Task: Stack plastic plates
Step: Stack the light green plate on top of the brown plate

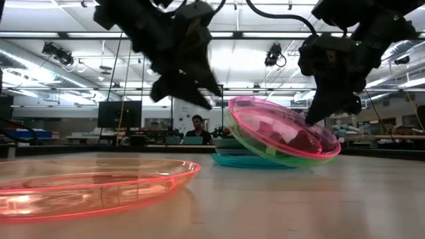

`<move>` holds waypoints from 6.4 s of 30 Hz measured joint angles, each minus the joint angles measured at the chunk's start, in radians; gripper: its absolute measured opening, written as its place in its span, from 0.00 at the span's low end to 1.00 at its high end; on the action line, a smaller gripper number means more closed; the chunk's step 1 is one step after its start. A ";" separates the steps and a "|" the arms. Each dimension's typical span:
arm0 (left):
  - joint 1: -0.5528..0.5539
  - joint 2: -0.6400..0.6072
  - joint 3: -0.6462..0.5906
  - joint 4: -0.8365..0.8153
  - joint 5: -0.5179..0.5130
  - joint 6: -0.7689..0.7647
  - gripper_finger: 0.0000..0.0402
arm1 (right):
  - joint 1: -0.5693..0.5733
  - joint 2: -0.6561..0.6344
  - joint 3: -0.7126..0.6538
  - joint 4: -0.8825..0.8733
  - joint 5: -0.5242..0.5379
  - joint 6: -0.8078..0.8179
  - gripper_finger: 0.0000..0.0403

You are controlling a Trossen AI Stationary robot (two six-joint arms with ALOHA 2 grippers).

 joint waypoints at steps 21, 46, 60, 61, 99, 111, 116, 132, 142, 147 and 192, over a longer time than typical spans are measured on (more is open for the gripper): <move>-0.023 0.022 -0.012 0.039 -0.071 -0.074 0.43 | 0.000 0.000 0.000 0.051 0.004 -0.041 0.02; -0.024 0.020 -0.012 0.032 0.021 -0.060 0.43 | 0.007 0.000 0.000 0.049 0.004 -0.050 0.02; -0.011 0.049 -0.012 0.100 -0.024 -0.061 0.43 | 0.007 0.000 -0.001 0.078 0.028 -0.061 0.02; -0.010 0.050 -0.012 0.101 -0.028 -0.056 0.43 | 0.010 0.000 -0.001 0.089 0.028 -0.061 0.02; 0.140 0.083 -0.012 0.097 0.001 0.056 0.04 | -0.031 0.000 0.000 -0.073 0.075 -0.088 0.20; 0.133 0.083 -0.012 0.080 0.006 0.060 0.04 | -0.008 0.000 0.000 -0.150 0.074 -0.113 0.19; 0.133 0.083 -0.012 0.080 0.028 0.064 0.03 | 0.012 0.000 0.000 -0.178 0.074 -0.111 0.19; 0.161 -0.035 -0.011 0.082 0.066 0.130 0.03 | 0.068 0.029 0.000 -0.320 0.004 -0.053 0.19; 0.246 -0.064 0.025 0.083 0.066 0.232 0.03 | 0.105 0.155 0.004 -0.321 -0.023 0.019 0.19; 0.304 -0.064 0.027 0.075 0.068 0.269 0.03 | 0.130 0.105 -0.002 -0.320 -0.001 0.040 0.19; 0.436 -0.050 0.027 0.215 0.147 0.272 0.03 | -0.180 -0.202 -0.001 0.195 0.309 -0.343 0.12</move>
